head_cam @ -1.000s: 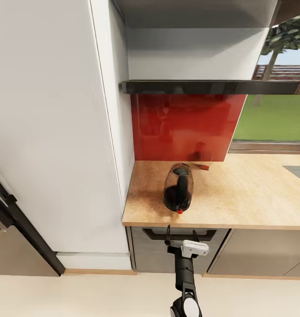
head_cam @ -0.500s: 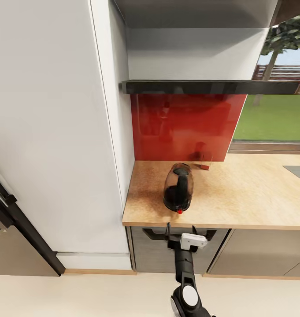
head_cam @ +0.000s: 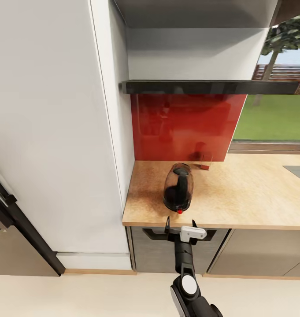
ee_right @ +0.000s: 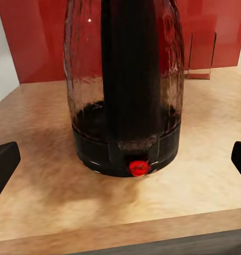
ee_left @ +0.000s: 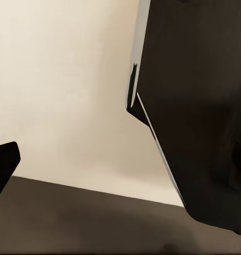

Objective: Set up a coffee station on the kitchen countertop: keep the coffee maker on the countertop, move the bottle of coffee from the kitchen shelf to the counter next to the coffee maker, place a paper coffee filter on top of the coffee maker, put the saucer next to the coffee maker with the coffee cup on the saucer, and place the electric kettle next to the coffee maker.

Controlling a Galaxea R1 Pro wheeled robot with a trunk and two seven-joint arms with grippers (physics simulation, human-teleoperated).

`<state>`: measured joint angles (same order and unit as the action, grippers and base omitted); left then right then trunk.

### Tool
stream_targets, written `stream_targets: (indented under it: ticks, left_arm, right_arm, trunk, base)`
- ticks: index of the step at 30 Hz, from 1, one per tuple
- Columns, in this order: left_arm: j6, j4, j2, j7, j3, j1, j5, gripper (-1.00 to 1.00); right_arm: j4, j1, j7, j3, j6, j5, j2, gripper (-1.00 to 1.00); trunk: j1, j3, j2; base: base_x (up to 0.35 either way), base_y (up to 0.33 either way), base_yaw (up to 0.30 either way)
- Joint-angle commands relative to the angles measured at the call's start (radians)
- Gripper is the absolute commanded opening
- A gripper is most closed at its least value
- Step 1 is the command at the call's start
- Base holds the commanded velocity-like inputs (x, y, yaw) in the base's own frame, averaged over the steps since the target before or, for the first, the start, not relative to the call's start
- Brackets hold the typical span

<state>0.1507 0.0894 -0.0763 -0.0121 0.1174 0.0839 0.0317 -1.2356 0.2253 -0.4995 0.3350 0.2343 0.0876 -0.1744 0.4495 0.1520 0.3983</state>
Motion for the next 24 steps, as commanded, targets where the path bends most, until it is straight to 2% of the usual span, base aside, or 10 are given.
stream_targets:
  ticks: [1, 5, 8, 14, 24]
  left_arm:
    - [0.001, -0.001, 0.0, -0.001, 0.003, 0.001, 0.003, 1.0]
    - [-0.005, -0.035, -0.008, 0.004, -0.001, 0.004, 0.002, 1.0]
    - [-0.007, -0.056, -0.011, 0.008, -0.002, 0.003, 0.001, 1.0]
    - [-0.009, -0.063, -0.025, 0.009, -0.004, 0.009, -0.002, 1.0]
    - [-0.012, -0.063, -0.035, 0.013, -0.004, 0.016, -0.002, 1.0]
  right_arm:
    - [0.001, 0.001, -0.008, 0.001, -0.002, 0.009, 0.0, 1.0]
    - [0.002, 0.001, -0.008, 0.0, -0.002, 0.009, 0.0, 1.0]
    - [0.002, 0.001, -0.008, -0.001, -0.001, 0.009, 0.0, 1.0]
    - [0.002, 0.002, -0.008, 0.0, -0.001, 0.009, 0.0, 1.0]
    - [0.0, 0.002, -0.01, 0.0, -0.001, 0.008, 0.0, 1.0]
  trunk:
    - [0.001, 0.002, 0.002]
    - [0.001, 0.002, 0.002]
    - [0.001, 0.002, 0.002]
    - [0.001, 0.002, 0.002]
    - [0.001, 0.002, 0.002]
  base:
    - [0.0, 0.0, 0.0]
    - [0.013, 0.0, 0.0]
    - [0.221, 0.0, 0.0]
    - [0.299, 0.0, 0.0]
    - [0.081, 0.0, 0.0]
